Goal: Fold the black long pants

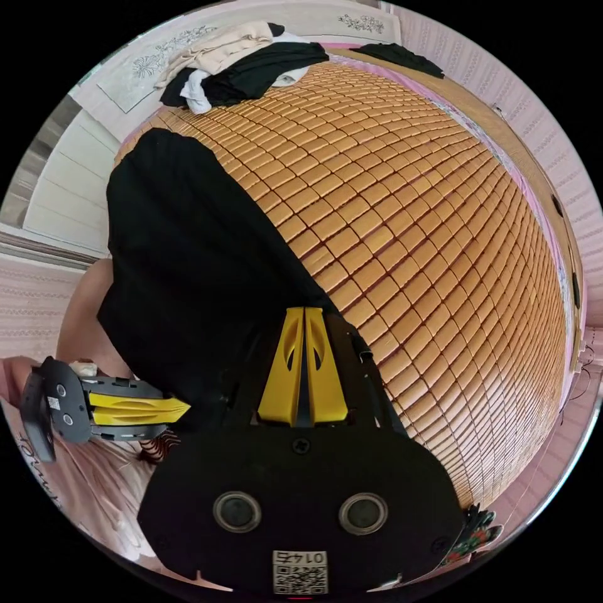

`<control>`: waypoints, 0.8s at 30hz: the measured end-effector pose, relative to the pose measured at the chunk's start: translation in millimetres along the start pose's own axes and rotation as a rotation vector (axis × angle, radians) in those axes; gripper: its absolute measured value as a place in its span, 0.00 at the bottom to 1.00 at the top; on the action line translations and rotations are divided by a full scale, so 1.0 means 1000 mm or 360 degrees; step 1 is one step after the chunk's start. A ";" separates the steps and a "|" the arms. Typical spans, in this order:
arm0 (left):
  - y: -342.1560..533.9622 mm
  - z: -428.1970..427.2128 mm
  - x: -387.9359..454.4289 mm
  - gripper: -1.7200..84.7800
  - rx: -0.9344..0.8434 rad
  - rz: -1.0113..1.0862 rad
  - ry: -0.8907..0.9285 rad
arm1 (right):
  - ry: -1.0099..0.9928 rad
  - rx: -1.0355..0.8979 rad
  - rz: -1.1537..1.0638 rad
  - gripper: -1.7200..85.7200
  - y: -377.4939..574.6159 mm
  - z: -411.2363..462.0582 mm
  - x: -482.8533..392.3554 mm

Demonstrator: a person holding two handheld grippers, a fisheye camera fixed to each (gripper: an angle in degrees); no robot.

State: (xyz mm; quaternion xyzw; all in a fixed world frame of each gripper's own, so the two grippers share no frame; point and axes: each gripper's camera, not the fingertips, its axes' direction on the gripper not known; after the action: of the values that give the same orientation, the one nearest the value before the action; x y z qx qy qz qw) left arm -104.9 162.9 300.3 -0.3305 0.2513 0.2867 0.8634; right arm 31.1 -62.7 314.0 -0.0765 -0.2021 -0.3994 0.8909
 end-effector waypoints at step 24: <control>-0.016 0.018 0.044 0.10 -0.0033 0.0310 -0.0011 | 0.0039 0.0235 0.1783 0.16 0.511 -0.117 0.163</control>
State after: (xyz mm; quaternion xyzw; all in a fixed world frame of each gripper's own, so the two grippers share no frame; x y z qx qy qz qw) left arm -59.0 180.5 291.9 -0.3123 0.2763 0.3730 0.8288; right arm 543.1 133.7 289.8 -0.1049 -0.1477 0.1490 0.9721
